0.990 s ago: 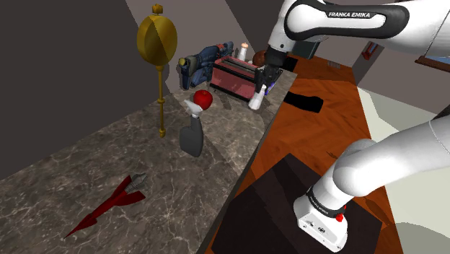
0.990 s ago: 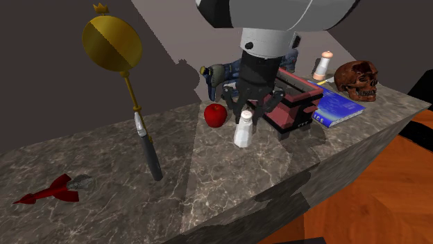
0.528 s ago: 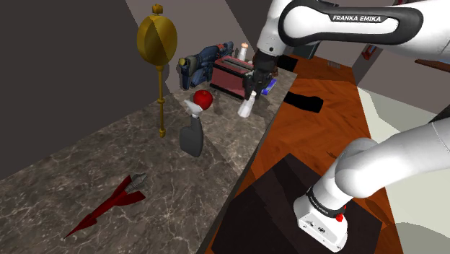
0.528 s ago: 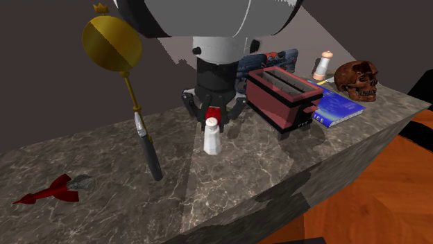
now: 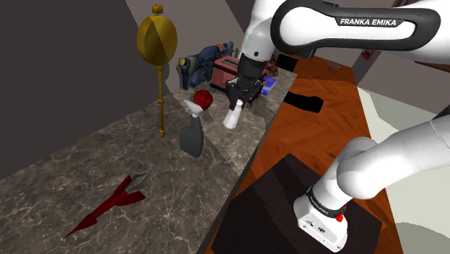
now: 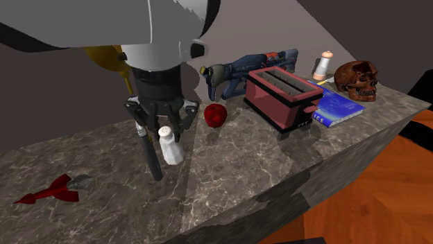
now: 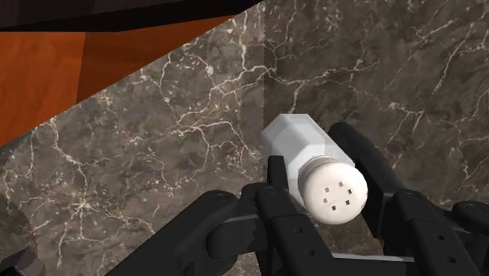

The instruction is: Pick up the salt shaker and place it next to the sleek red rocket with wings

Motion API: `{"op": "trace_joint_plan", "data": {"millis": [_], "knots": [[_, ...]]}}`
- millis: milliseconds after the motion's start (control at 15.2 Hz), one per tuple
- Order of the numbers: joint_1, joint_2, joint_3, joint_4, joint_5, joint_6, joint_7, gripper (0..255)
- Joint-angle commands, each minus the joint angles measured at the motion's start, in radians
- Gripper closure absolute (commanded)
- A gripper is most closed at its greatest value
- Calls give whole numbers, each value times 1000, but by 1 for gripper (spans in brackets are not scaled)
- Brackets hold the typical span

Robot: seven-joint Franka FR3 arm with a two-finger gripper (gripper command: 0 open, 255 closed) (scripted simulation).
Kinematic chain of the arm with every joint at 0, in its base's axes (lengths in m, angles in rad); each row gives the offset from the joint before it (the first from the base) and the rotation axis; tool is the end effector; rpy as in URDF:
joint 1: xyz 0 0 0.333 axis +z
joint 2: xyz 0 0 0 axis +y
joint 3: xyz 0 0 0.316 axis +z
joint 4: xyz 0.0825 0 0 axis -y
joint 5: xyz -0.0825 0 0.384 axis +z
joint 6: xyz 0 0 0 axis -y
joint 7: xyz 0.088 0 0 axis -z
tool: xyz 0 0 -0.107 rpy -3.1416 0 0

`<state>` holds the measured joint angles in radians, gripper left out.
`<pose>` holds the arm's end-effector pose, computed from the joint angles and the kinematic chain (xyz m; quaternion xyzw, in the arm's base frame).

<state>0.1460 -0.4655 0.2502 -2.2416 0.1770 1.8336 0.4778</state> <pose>0.3792 0.1882 0.5462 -0.9966 0.0733 -0.0090 0.0373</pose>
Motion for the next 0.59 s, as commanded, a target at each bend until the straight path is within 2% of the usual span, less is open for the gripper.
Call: {"op": "trace_joint_plan", "data": {"millis": [0, 528], "knots": [[16, 23, 41, 18, 11, 12, 53, 255], [66, 138, 199, 136, 16, 34, 263, 255]]}}
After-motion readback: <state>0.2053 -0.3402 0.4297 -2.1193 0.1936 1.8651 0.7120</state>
